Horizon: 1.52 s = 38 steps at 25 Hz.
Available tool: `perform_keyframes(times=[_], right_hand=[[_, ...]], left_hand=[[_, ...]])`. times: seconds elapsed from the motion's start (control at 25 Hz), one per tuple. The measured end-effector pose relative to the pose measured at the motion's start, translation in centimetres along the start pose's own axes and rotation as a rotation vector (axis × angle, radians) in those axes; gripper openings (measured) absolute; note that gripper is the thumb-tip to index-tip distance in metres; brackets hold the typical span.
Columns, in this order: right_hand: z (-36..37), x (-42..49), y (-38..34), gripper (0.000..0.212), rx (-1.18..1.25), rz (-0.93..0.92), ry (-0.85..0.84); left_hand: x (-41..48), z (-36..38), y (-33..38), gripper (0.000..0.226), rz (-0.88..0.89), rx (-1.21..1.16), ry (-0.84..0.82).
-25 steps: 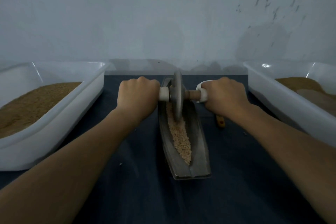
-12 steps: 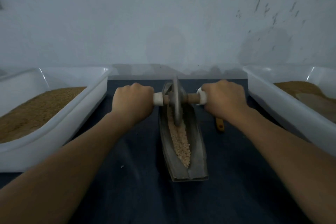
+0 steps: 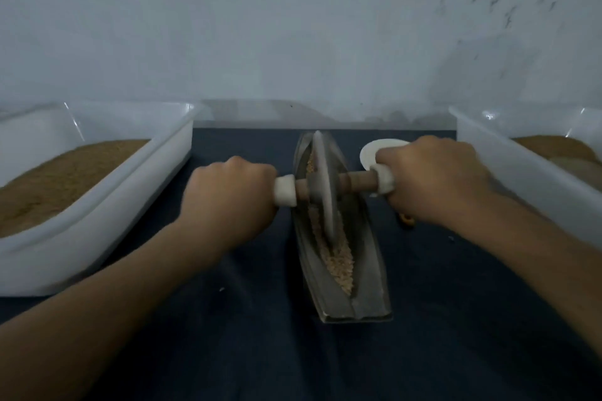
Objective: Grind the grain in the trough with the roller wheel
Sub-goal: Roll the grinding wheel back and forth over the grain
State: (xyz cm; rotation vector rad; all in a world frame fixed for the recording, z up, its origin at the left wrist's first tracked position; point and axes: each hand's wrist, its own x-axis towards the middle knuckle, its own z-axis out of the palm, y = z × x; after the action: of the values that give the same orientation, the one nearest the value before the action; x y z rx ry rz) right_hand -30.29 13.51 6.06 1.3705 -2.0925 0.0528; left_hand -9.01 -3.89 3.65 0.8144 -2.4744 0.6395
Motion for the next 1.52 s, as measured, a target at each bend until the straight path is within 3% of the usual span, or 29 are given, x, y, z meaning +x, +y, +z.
perform_keyframes(times=[0.08, 0.16, 0.2, 0.28, 0.4, 0.48, 0.6, 0.68, 0.84, 1.0, 1.16, 1.32, 1.4, 1.52], right_hand=[[0.8, 2.4, -0.5, 0.006, 0.093, 0.136, -0.166], [1.4, 2.8, -0.5, 0.002, 0.180, 0.238, -0.253], [1.2, 2.1, -0.4, 0.011, 0.181, 0.235, -0.221], [0.7, -0.3, 0.1, 0.025, 0.063, 0.089, -0.004], [-0.6, -3.1, 0.7, 0.027, -0.020, -0.038, 0.148], [-0.4, -2.2, 0.6, 0.023, -0.011, -0.039, 0.119], [0.7, 2.2, -0.5, 0.013, 0.004, 0.054, -0.094], [1.3, 4.8, -0.4, 0.014, 0.075, 0.069, -0.211], [0.8, 4.5, -1.0, 0.019, 0.077, -0.038, -0.161], [2.2, 1.8, -1.5, 0.036, 0.089, -0.051, -0.097], [3.2, 4.3, -1.3, 0.023, 0.109, 0.055, -0.087], [2.5, 5.7, -1.6, 0.016, 0.150, 0.110, -0.197], [1.7, 3.0, -1.5, 0.020, 0.073, 0.032, -0.121], [-0.7, -1.9, -1.5, 0.027, -0.047, -0.091, 0.156]], left_hand=[[3.8, -0.1, 1.0, 0.006, -0.023, 0.025, -0.047], [6.3, -0.8, 1.3, 0.010, 0.020, 0.052, -0.096], [6.3, -1.0, 1.1, 0.010, 0.042, 0.055, -0.087], [3.6, -1.0, 0.5, 0.012, 0.080, 0.024, -0.025], [-0.9, -0.7, -0.4, 0.044, 0.155, -0.061, 0.127], [-0.1, 0.0, -0.6, 0.045, 0.119, -0.063, 0.126], [3.5, 1.4, 0.5, 0.013, -0.005, -0.064, -0.022], [6.0, 1.7, 0.6, 0.008, -0.044, -0.066, -0.114], [4.6, 1.8, 0.3, 0.010, -0.051, -0.093, -0.088], [1.9, 1.0, 0.4, 0.037, 0.046, 0.045, 0.076], [5.1, 1.7, 0.7, 0.008, 0.013, -0.009, -0.026], [7.5, 0.7, 0.8, 0.015, 0.002, -0.023, -0.120], [4.6, 0.5, 0.5, 0.011, 0.014, -0.064, -0.075], [-1.0, -0.6, -0.5, 0.040, 0.116, -0.091, 0.077]])
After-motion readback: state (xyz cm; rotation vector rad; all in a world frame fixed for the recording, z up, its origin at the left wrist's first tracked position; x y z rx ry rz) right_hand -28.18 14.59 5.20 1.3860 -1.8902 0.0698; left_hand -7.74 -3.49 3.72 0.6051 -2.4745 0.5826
